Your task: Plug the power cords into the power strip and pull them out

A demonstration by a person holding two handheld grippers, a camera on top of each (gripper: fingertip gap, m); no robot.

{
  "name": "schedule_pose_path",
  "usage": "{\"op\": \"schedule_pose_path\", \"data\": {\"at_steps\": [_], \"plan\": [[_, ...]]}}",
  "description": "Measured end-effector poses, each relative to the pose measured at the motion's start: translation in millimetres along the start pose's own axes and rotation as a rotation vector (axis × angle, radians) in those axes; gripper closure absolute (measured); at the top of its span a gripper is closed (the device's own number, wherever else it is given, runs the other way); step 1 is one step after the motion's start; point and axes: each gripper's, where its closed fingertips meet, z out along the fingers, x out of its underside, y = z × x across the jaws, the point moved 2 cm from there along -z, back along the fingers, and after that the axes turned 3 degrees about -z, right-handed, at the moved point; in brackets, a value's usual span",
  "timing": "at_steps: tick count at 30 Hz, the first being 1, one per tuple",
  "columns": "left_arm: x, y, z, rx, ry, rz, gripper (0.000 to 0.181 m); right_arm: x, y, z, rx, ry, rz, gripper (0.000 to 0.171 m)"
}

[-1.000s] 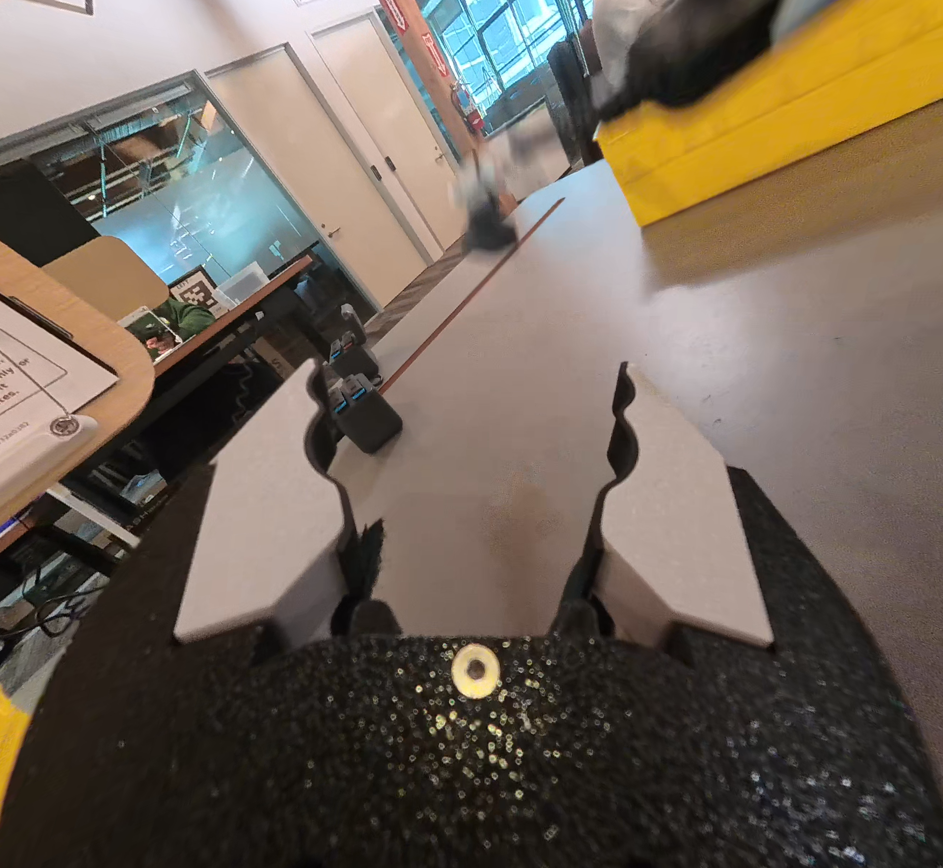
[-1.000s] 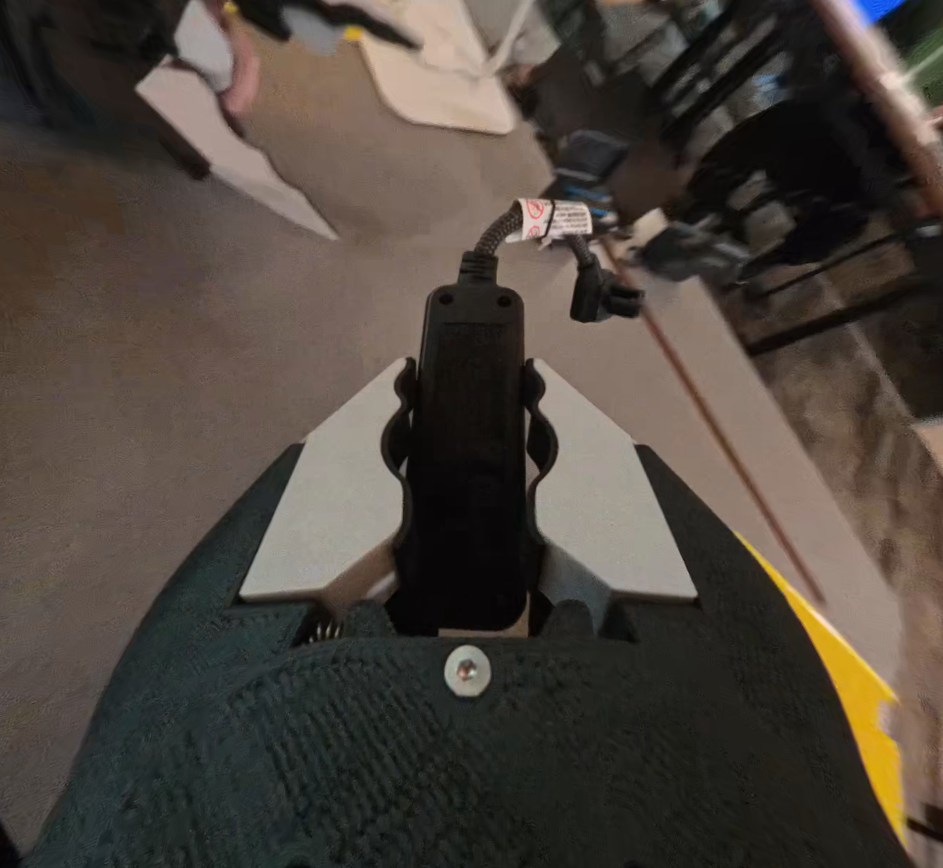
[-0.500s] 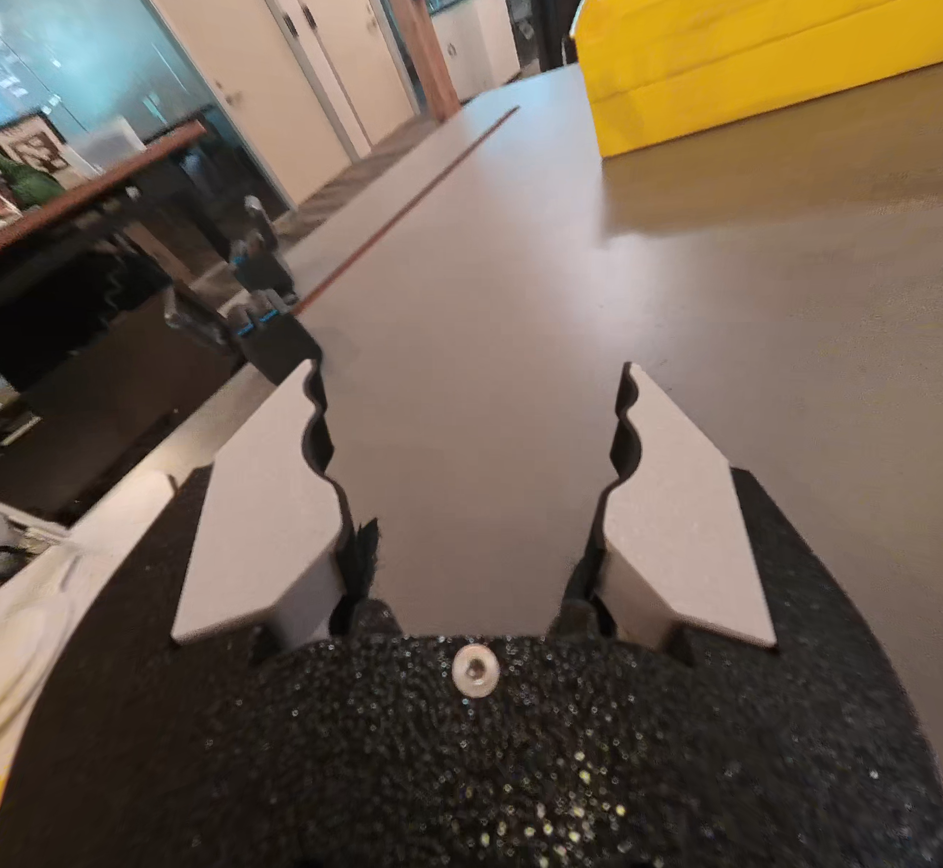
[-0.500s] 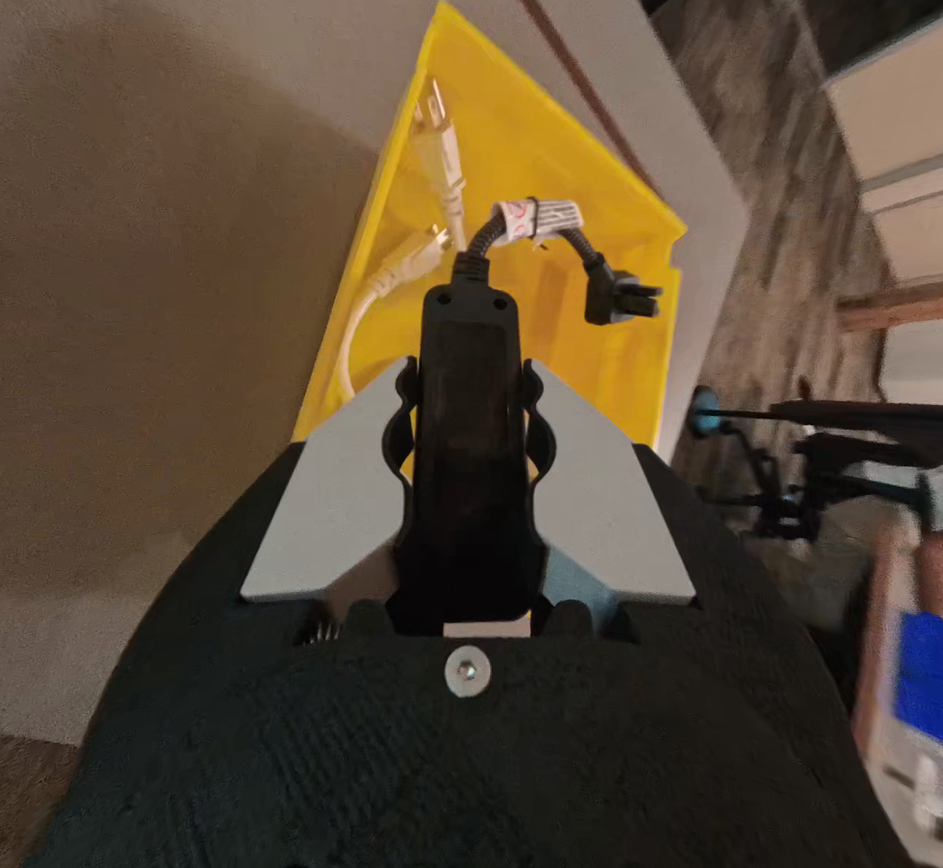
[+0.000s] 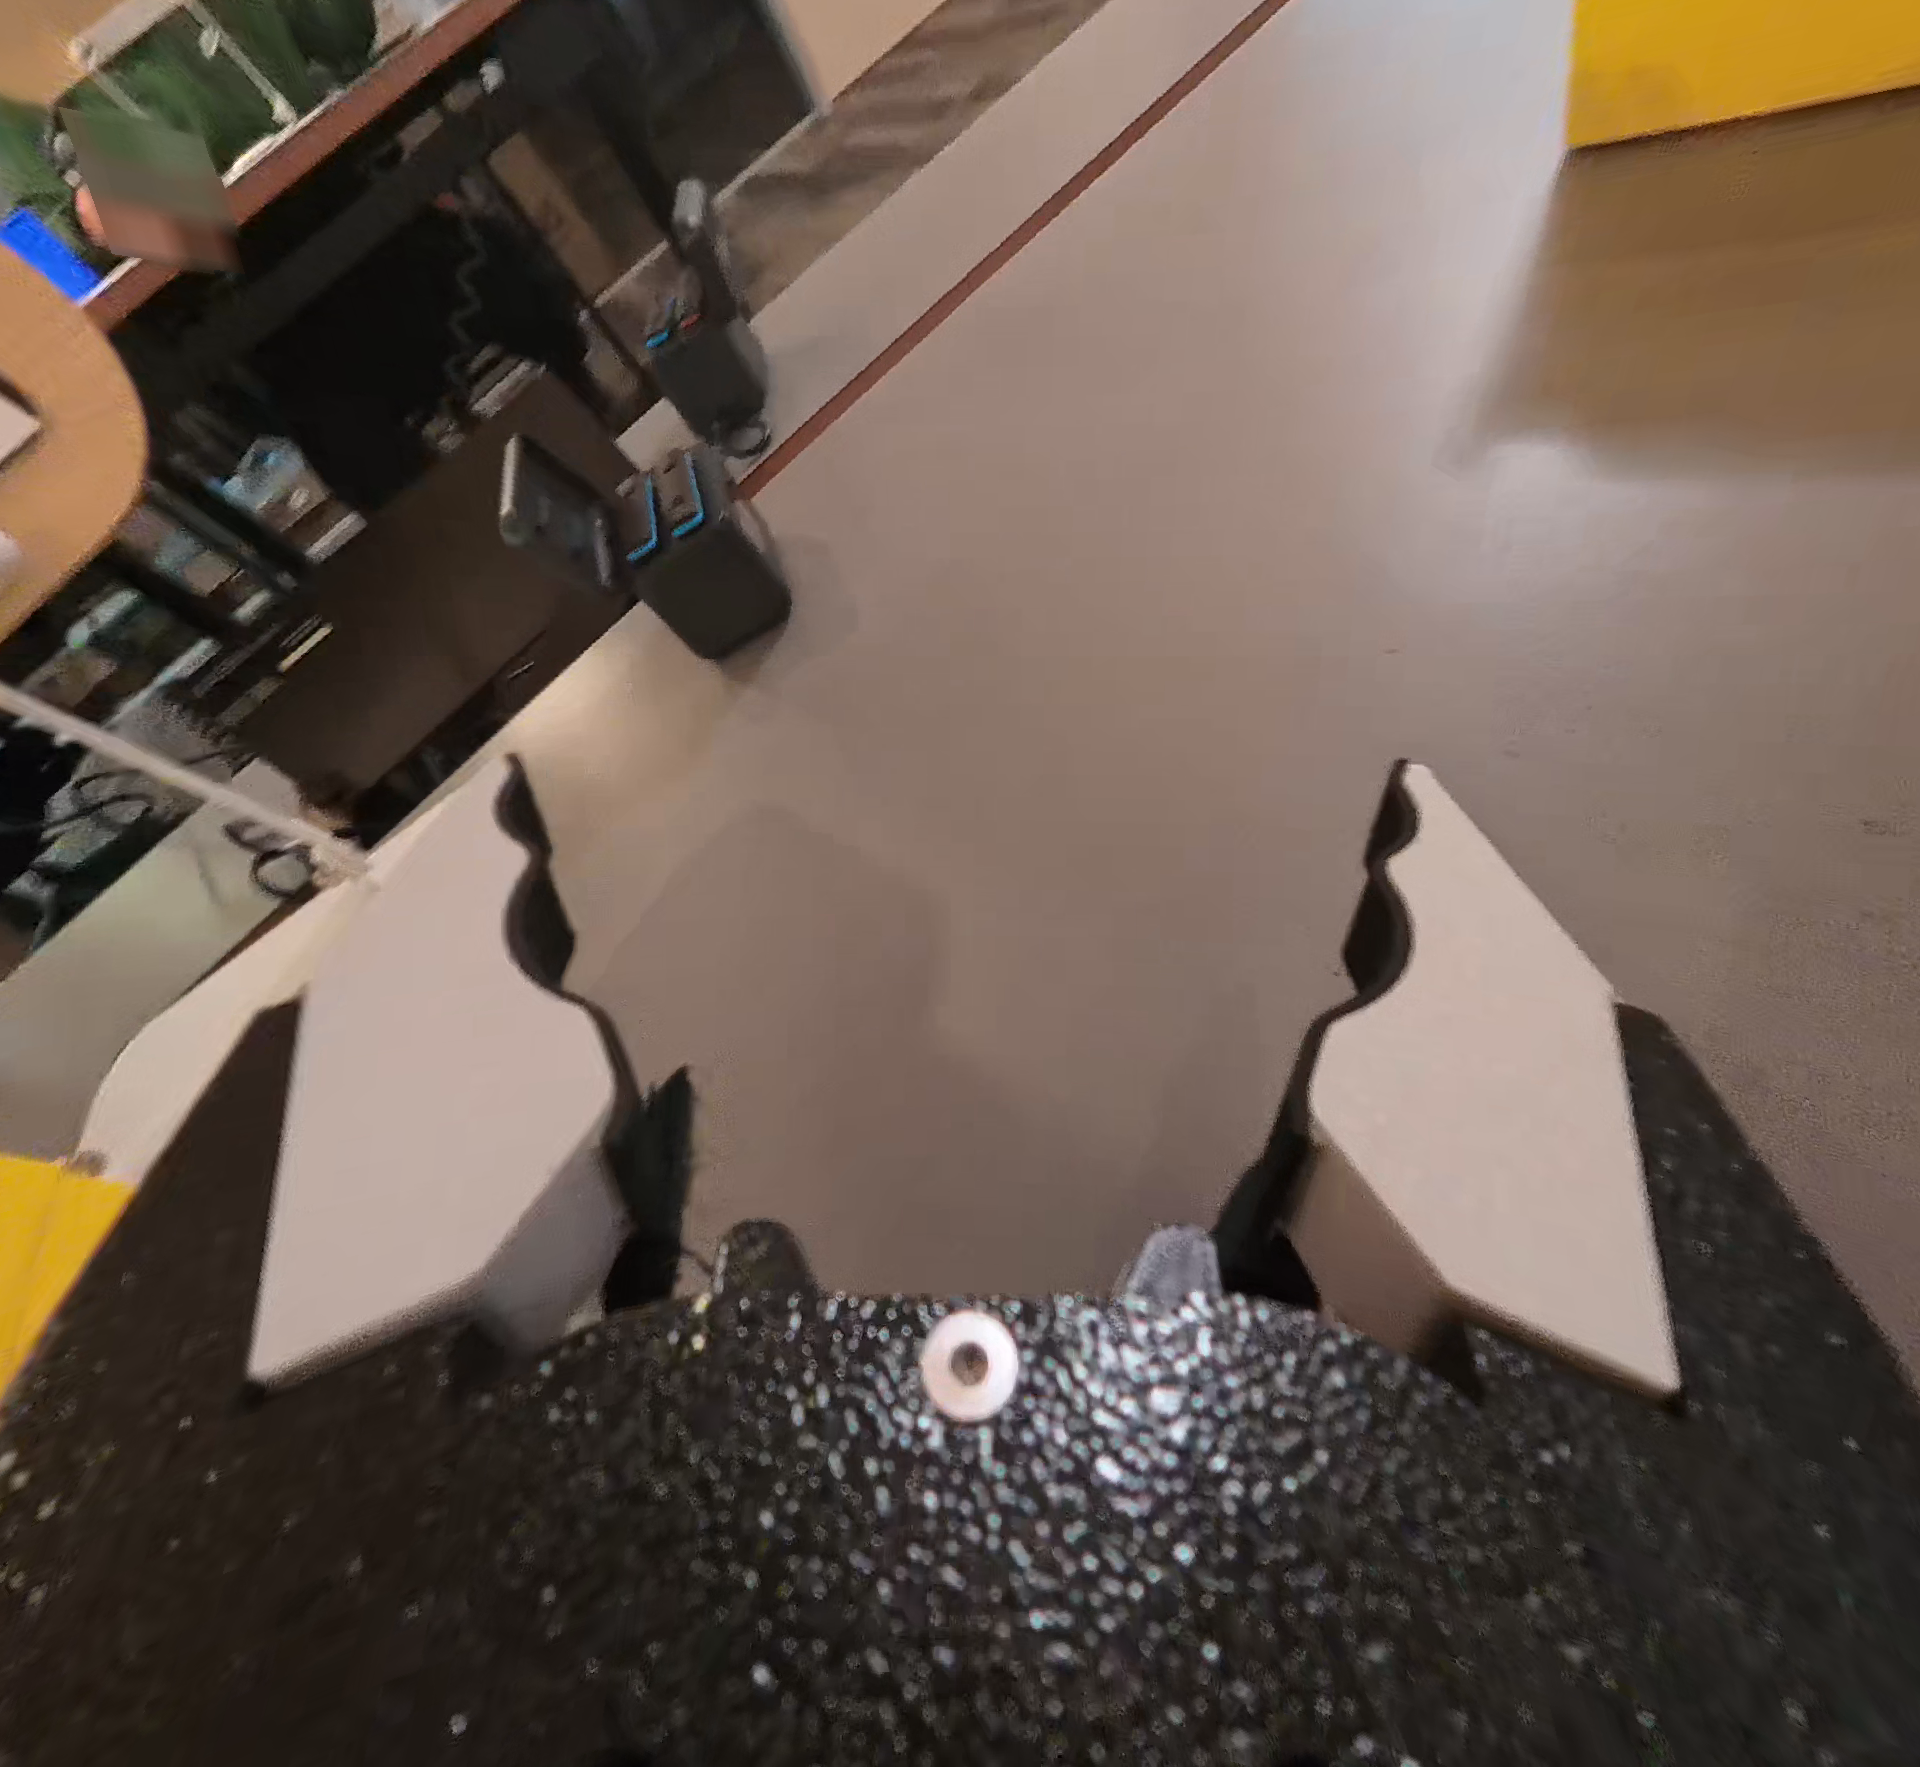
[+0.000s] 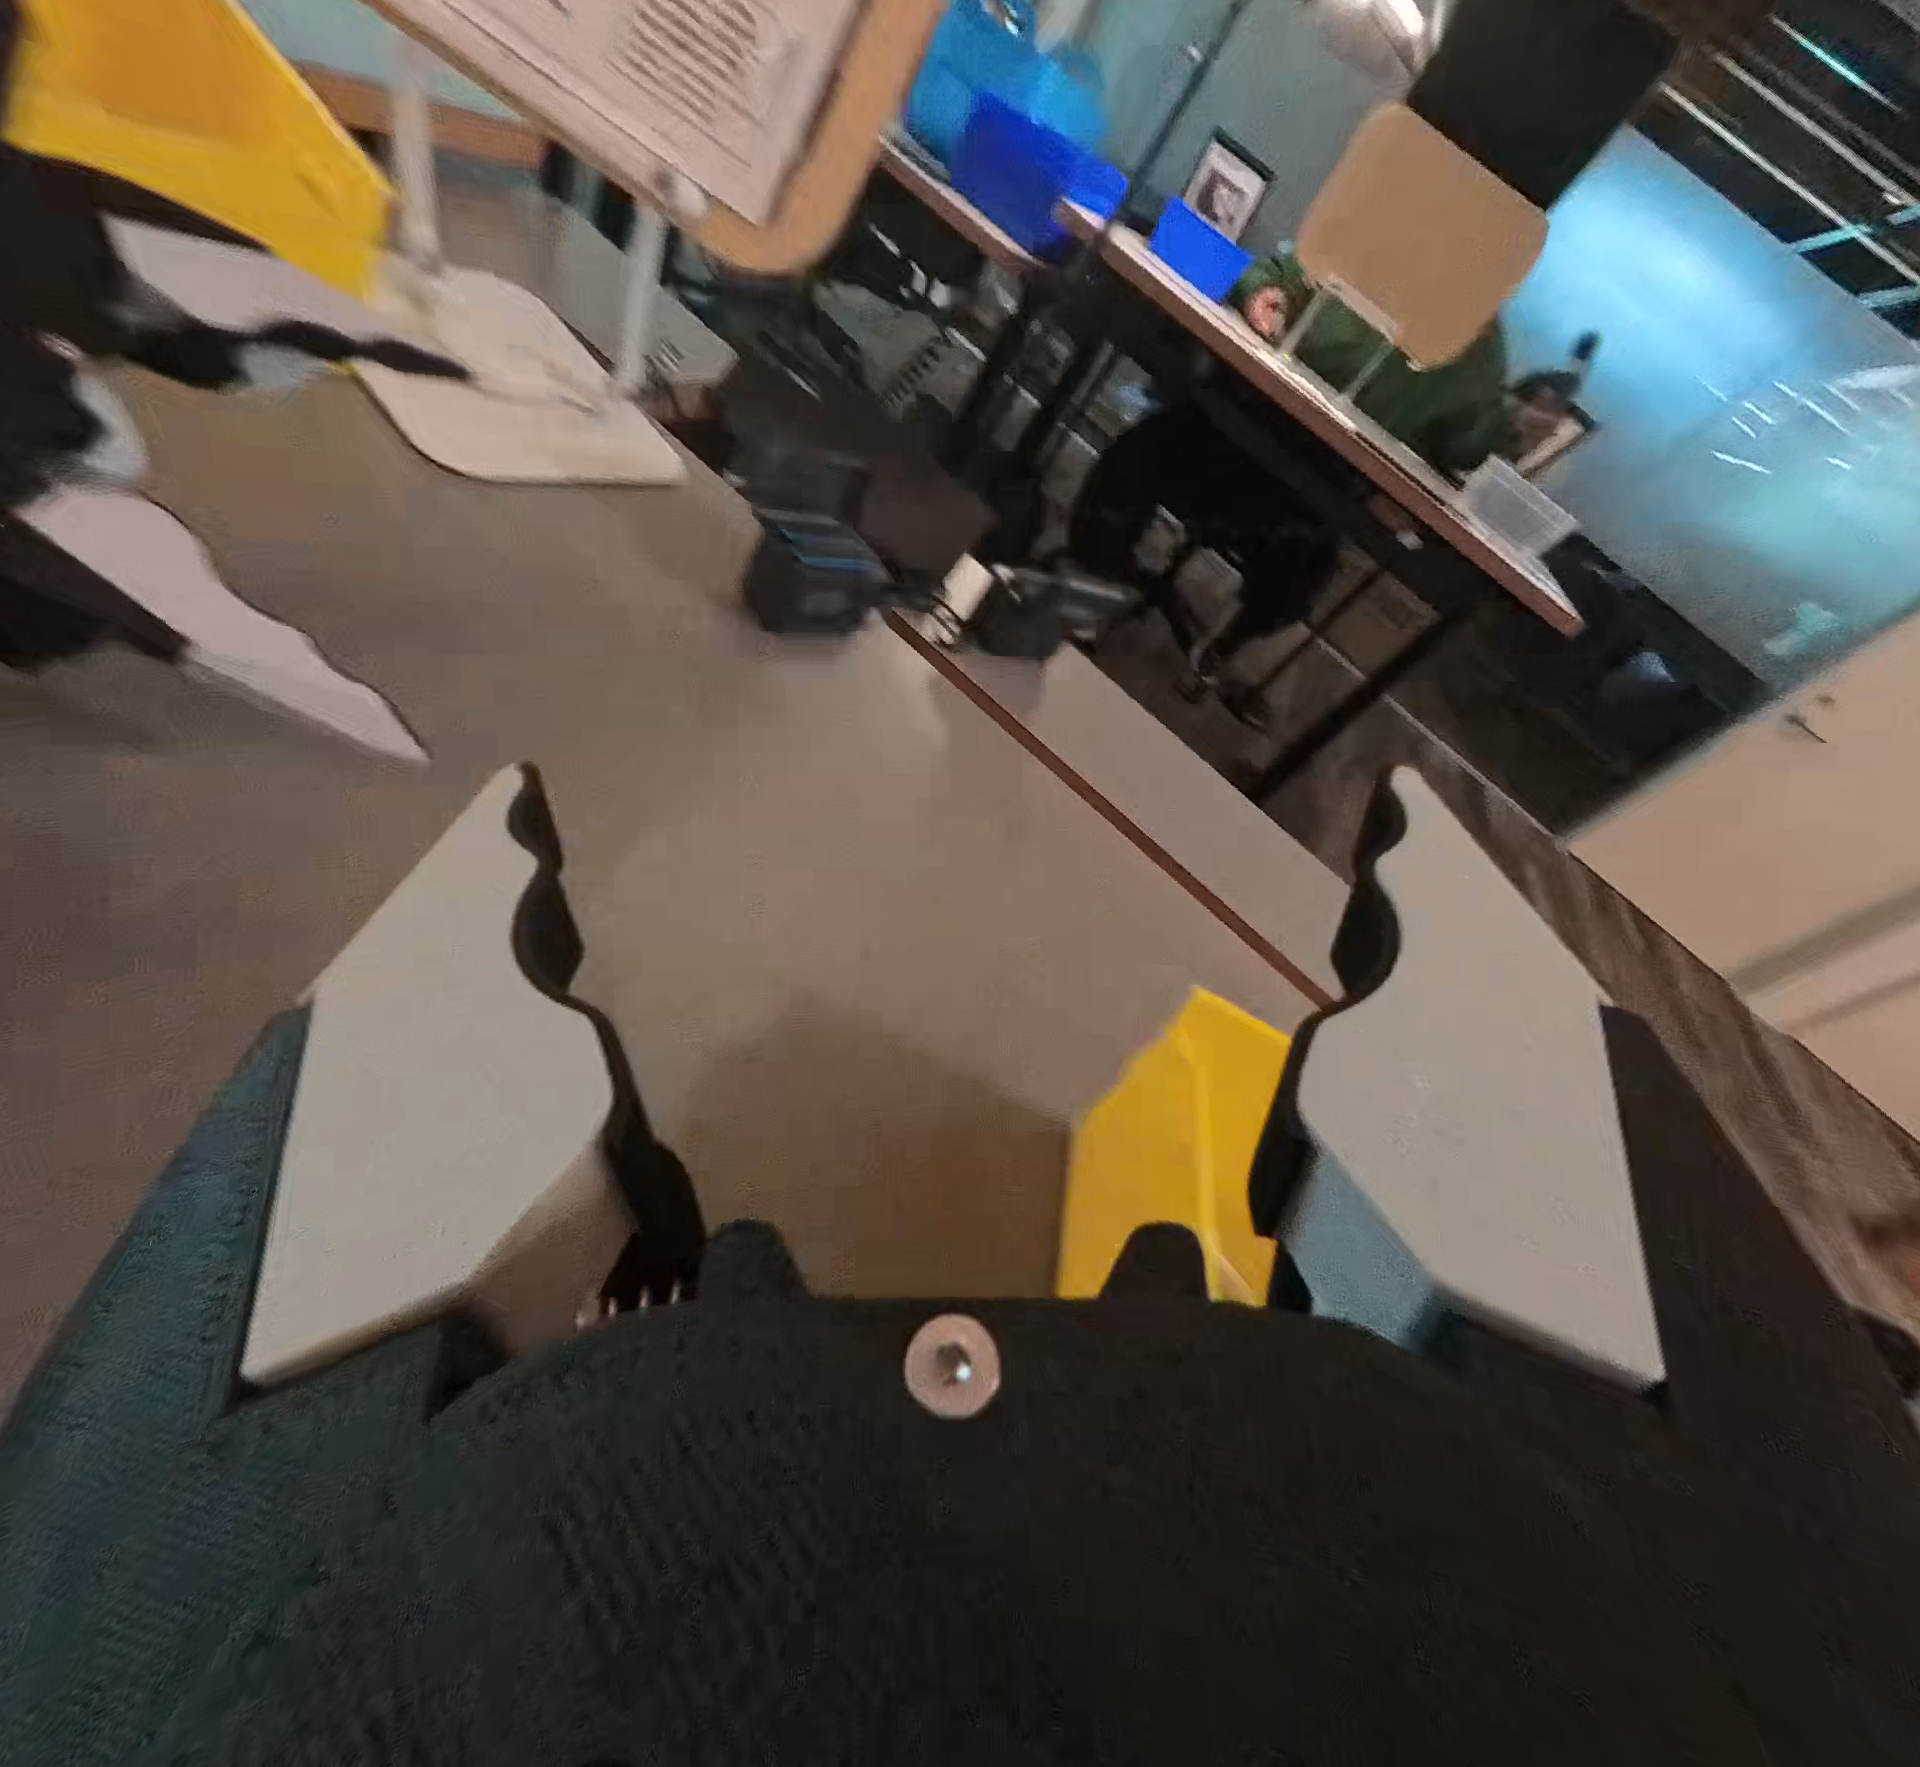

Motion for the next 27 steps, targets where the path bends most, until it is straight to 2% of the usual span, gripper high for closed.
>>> {"op": "schedule_pose_path", "data": {"at_steps": [1,2,6,9,16,20,24,27], "plan": [[-1,1,1,-0.036,0.029,0.005,0.028,-17,23,8,-0.043,-0.055,0.014,0.014],[-3,2,1,-0.077,0.048,0.009,0.022,-33,43,13,-0.075,-0.105,0.023,0.012],[-19,1,-3,-0.182,0.061,0.033,0.022,-95,103,16,-0.175,-0.312,0.109,0.012],[-31,1,-5,-0.241,0.059,0.047,0.022,-113,130,17,-0.189,-0.330,0.074,0.012],[-39,0,-5,-0.310,0.055,0.099,0.022,-102,143,27,-0.135,-0.231,-0.002,0.011],[-42,1,-11,-0.334,0.047,0.079,0.022,-101,145,25,-0.154,-0.234,0.015,0.011],[-31,1,-14,-0.339,0.143,0.069,0.022,-99,142,25,-0.159,-0.243,0.029,0.015],[-32,-3,-14,-0.336,0.122,0.090,0.027,-97,148,24,-0.214,-0.225,0.042,0.022]]}}
